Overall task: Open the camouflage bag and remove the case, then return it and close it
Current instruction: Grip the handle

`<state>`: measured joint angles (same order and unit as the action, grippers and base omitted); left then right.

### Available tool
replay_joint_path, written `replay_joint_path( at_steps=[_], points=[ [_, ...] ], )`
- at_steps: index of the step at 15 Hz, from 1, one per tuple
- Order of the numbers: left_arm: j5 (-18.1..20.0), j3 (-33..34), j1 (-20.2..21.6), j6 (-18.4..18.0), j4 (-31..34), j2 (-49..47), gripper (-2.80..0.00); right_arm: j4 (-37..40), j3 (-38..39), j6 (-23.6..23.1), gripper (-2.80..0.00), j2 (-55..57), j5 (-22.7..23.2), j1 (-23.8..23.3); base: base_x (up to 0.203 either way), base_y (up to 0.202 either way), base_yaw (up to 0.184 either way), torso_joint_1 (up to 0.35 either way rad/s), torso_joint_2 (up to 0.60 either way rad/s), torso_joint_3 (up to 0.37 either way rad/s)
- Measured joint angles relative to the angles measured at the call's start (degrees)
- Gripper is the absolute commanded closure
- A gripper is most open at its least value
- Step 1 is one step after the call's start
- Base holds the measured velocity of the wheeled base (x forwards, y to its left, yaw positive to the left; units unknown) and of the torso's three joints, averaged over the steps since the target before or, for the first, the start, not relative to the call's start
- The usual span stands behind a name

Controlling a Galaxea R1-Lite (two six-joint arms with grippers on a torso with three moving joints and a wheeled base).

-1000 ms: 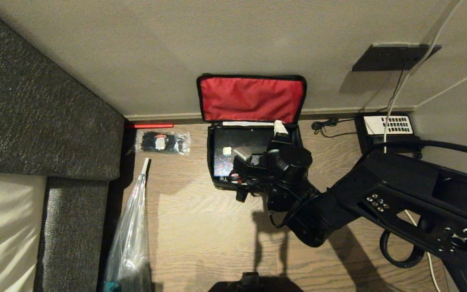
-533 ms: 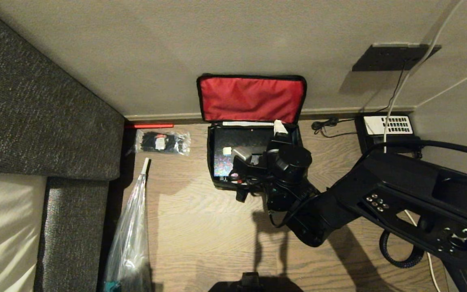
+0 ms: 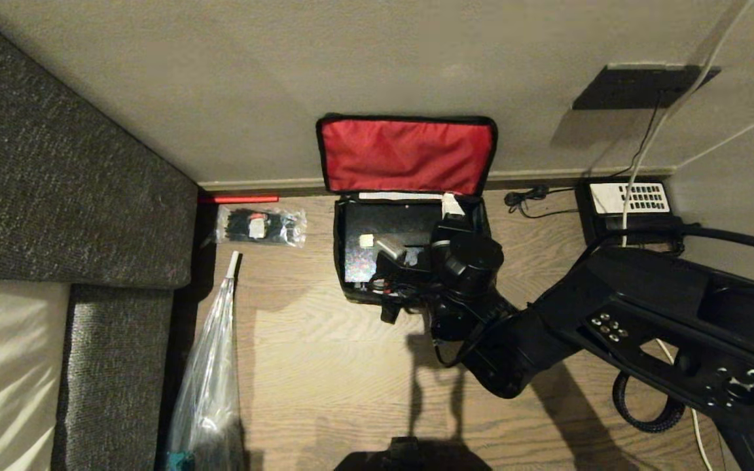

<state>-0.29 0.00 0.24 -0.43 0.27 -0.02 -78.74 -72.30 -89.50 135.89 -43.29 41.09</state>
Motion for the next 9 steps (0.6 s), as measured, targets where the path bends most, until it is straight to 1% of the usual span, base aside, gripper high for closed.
replay_joint_path(
  at_steps=[4, 9],
  points=[
    [-0.1, 0.0, 0.0, 0.3, 0.0, 0.0, 0.0, -0.1, 0.1, 0.0, -2.8, 0.1, 0.0, 0.0, 0.0, 0.0, 0.0, 0.003, 0.0, -0.161],
    [0.2, 0.0, 0.0, -0.2, 0.3, 0.0, 0.0, -0.1, -0.1, 0.0, -2.8, 0.0, 0.0, 0.0, 0.0, 0.0, 0.0, 0.0, 0.0, -0.011]
  ],
)
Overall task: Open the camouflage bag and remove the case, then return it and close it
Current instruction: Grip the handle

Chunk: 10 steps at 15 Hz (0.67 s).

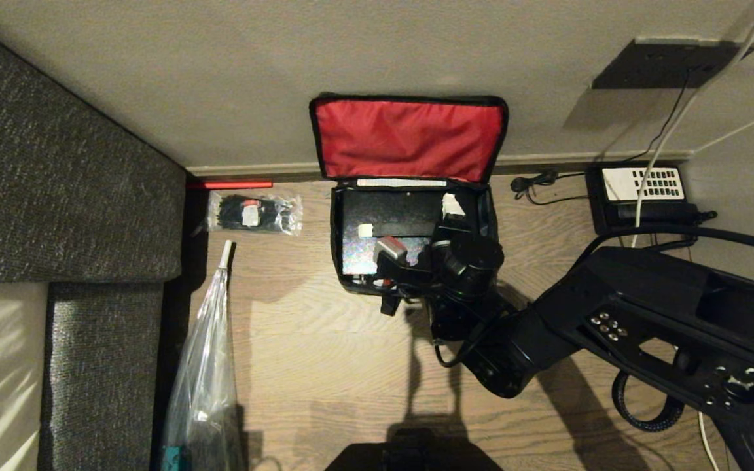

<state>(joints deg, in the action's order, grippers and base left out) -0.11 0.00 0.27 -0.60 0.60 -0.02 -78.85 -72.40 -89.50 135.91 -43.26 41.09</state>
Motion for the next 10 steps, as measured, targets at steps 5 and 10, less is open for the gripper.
replay_joint_path(
  at_steps=[5, 10],
  points=[
    [-0.2, 0.0, 0.0, 0.5, -0.3, 0.0, 0.0, 0.0, -0.2, 0.1, -2.8, -0.1, 0.0, 0.0, 0.054, 0.0, 0.0, 0.003, 0.0, 0.0],
    [-0.3, 0.0, 0.0, 0.3, -0.4, 0.0, 0.0, 0.0, 0.1, 0.0, -2.8, -0.1, -0.1, 0.0, 0.0, 0.0, 0.0, 0.0, 0.0, 0.0]
  ],
)
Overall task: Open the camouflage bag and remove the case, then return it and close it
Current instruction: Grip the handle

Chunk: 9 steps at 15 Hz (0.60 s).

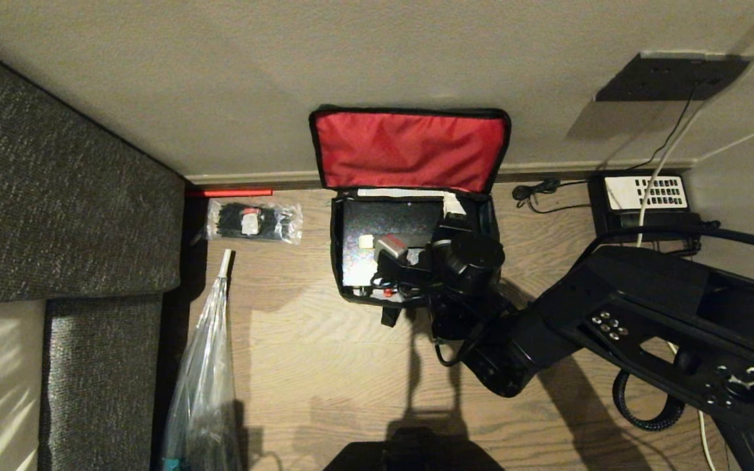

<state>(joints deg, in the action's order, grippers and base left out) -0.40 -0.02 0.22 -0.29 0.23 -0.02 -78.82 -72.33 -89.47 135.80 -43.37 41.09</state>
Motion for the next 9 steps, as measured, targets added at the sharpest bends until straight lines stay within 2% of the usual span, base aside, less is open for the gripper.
replay_joint_path(
  at_steps=[6, 9],
  points=[
    [0.0, 0.0, 0.0, -0.1, 0.0, 0.0, 0.0, 0.0, 0.1, -0.8, -2.8, 0.4, 0.0, 0.0, 0.0, 0.0, 0.0, 0.0, 0.0, 0.0],
    [0.0, 0.0, 0.0, -0.1, 0.0, 0.0, 0.0, -3.2, 0.7, -2.8, -2.8, 0.9, 0.3, 0.7, 0.0, 0.0, 0.0, 0.0, 0.0, 0.0]
  ],
)
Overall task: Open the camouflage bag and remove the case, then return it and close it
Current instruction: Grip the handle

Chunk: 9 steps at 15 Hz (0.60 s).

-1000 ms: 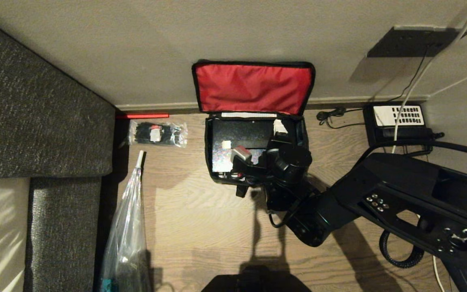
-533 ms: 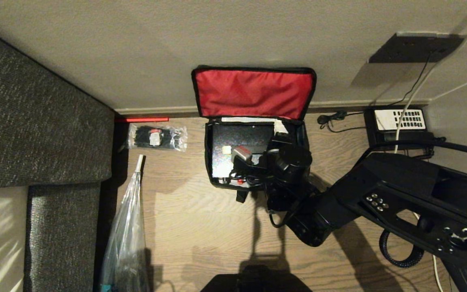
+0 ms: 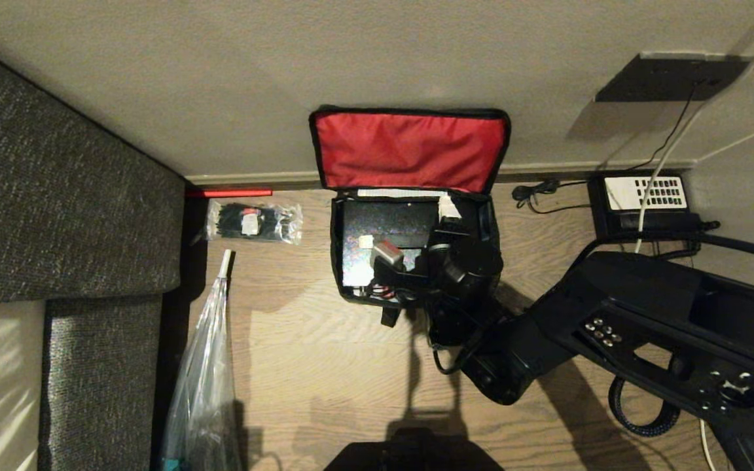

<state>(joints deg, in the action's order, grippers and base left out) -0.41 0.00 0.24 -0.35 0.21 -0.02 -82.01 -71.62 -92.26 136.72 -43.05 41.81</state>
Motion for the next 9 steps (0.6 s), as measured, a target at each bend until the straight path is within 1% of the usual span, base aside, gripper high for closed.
replay_joint_path(
  at_steps=[2, 3, 9],
  points=[
    [0.0, 0.0, 0.0, 0.0, 0.0, 0.0, 0.0, -4.3, -0.9, -4.5, -2.8, 1.7, 0.0, 0.0, 0.0, 0.0, 0.0, 0.0, 0.0, 0.0],
    [0.0, 0.0, 0.0, 0.0, 0.0, 0.0, 0.0, -5.0, -1.1, -5.8, -2.8, 2.6, 0.0, 0.3, 0.0, 0.0, 0.0, 0.0, 0.0, 0.0],
    [0.0, 0.0, 0.0, 0.0, 0.0, 0.0, 0.0, -5.3, -5.1, -6.1, -2.8, 6.5, 0.1, 1.0, 0.0, 0.0, 0.0, 0.0, 0.0, 0.0]
  ],
)
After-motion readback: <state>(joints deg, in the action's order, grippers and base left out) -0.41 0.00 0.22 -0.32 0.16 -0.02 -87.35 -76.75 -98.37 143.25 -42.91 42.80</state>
